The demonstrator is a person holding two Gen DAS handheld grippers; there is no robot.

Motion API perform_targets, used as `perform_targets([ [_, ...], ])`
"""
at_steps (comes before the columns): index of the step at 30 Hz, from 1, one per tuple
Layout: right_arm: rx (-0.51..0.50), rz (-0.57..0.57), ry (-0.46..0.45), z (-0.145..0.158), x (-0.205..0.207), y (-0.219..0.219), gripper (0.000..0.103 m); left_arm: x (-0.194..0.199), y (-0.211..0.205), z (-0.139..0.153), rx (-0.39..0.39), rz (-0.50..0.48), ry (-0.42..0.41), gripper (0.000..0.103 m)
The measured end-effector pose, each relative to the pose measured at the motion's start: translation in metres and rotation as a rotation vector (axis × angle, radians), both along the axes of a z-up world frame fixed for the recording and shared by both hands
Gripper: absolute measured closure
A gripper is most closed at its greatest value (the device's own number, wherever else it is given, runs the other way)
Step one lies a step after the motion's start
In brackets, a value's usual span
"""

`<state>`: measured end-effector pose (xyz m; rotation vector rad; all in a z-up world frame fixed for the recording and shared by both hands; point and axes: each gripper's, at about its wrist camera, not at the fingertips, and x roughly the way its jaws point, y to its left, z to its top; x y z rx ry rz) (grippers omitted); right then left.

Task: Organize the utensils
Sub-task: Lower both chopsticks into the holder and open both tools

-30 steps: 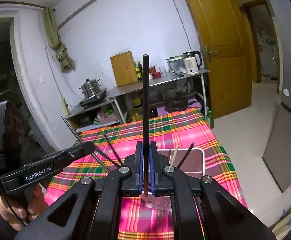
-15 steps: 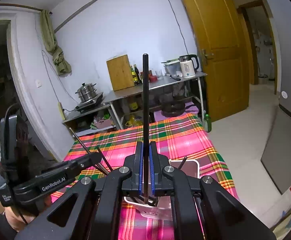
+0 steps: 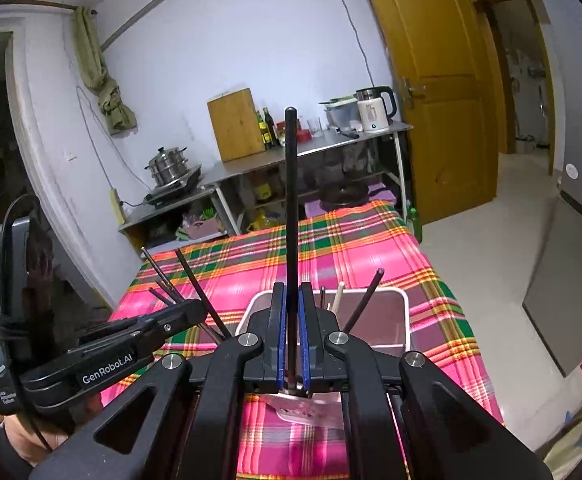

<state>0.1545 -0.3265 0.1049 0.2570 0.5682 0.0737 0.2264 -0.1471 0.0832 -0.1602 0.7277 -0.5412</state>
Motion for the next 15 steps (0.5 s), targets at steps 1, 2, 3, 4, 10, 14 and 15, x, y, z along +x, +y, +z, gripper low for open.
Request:
perform_targets([
  [1, 0.001, 0.0, 0.005, -0.003, 0.001, 0.0, 0.098, 0.0, 0.0, -0.002, 0.001, -0.002, 0.005, 0.097],
  [2, 0.002, 0.0, 0.01, -0.004, 0.002, 0.0, 0.098, 0.0, -0.001, -0.004, 0.003, -0.003, 0.009, 0.097],
  [3, 0.003, 0.001, 0.017, -0.006, 0.003, 0.0, 0.098, 0.001, -0.001, -0.006, 0.005, -0.004, 0.013, 0.097],
  [4, 0.003, 0.001, 0.022, -0.009, 0.004, 0.001, 0.098, 0.002, -0.001, -0.008, 0.007, -0.005, 0.017, 0.097],
  [10, 0.007, 0.0, 0.061, -0.025, 0.007, 0.0, 0.098, 0.0, -0.002, -0.022, 0.015, -0.017, 0.045, 0.097],
  [14, 0.008, -0.001, 0.09, -0.038, 0.008, 0.0, 0.098, -0.001, -0.004, -0.03, 0.02, -0.026, 0.061, 0.097],
  [15, 0.009, -0.002, 0.096, -0.041, 0.008, 0.0, 0.098, -0.001, -0.004, -0.03, 0.022, -0.026, 0.054, 0.097],
])
